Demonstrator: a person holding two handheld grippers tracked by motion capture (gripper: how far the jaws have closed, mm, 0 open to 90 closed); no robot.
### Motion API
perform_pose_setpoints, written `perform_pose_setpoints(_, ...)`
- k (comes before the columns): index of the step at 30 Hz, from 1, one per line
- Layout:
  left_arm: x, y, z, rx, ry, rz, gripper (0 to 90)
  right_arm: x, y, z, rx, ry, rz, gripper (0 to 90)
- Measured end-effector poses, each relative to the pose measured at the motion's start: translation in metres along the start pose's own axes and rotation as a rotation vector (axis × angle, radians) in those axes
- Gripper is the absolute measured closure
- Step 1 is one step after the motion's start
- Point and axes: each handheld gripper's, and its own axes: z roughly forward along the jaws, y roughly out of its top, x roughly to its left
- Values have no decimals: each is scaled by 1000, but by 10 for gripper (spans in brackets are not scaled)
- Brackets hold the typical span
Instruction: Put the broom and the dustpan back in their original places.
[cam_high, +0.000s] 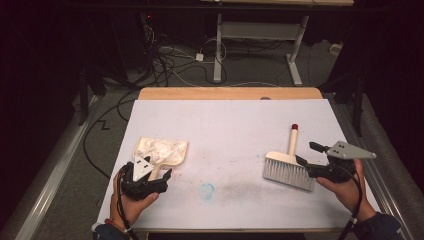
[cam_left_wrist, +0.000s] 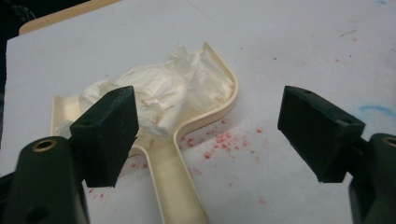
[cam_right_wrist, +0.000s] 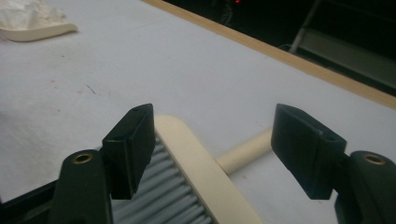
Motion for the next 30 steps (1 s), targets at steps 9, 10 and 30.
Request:
perform_pose_setpoints(9, -11, -21, 0, 13, -22, 93, 185, 22, -26, -17, -53, -74, -31, 235)
perform_pose_setpoints(10, -12, -21, 0, 11, -20, 95, 183, 25, -28, -18, -55, -71, -32, 235)
perform_pose_setpoints(30, -17, -19, 1, 20, -20, 137, 182, 33, -27, -18, -62, -93, -95, 246)
